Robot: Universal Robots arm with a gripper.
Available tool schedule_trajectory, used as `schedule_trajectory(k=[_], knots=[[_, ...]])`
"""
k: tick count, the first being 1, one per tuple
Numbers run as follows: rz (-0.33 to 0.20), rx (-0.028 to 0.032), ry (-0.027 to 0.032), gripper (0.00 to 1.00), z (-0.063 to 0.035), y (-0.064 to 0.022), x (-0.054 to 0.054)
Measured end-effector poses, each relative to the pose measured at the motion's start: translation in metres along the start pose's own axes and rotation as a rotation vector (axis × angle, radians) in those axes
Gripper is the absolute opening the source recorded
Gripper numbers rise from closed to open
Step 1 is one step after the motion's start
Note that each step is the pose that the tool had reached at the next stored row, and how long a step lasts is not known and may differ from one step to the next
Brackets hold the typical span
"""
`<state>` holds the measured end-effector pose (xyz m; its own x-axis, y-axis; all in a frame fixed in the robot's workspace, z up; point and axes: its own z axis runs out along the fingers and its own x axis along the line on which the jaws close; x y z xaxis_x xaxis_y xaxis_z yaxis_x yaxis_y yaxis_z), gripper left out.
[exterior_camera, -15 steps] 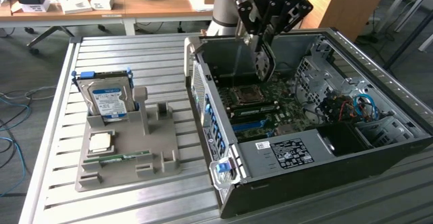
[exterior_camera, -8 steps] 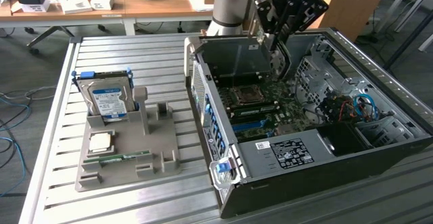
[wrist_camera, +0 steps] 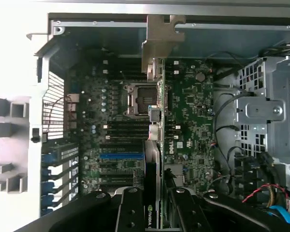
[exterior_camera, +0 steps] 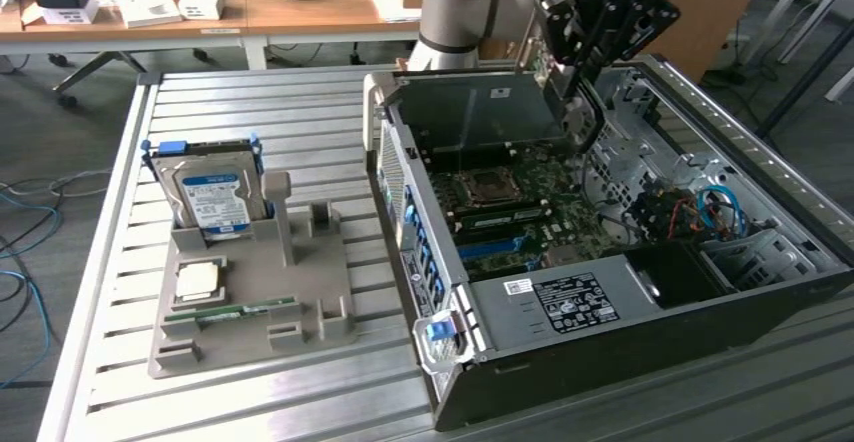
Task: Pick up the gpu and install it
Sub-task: 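Pick up the gpu and move the gpu toward the slot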
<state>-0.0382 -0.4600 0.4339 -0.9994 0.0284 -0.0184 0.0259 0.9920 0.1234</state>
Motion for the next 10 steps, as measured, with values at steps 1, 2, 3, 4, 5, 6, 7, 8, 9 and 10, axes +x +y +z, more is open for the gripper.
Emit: schedule_trajectory(k=[1,2,3,4,5,6,7,8,9,10], knots=[[0.0,0.0,0.0001,0.26,0.0,0.0001,-0.0037],[0.0,0.0,0.0003,0.26,0.0001,0.0001,-0.0062],[0.0,-0.0001,0.0002,0.26,0.0001,0.0001,-0.007],[0.0,0.0,0.0001,0.26,0.0001,0.0001,-0.007],[0.0,-0.0002,0.0001,0.26,0.0002,0.0001,-0.007],[0.0,-0.0001,0.0001,0.26,0.0002,0.0002,-0.007],[0.0,-0.0001,0.0001,0.26,0.0002,0.0002,-0.007],[0.0,-0.0001,0.0001,0.26,0.0002,0.0002,-0.0079],[0.0,-0.0001,0.0002,0.26,0.0002,0.0003,-0.0096],[0.0,0.0,0.0004,0.26,0.0003,0.0003,-0.0119]])
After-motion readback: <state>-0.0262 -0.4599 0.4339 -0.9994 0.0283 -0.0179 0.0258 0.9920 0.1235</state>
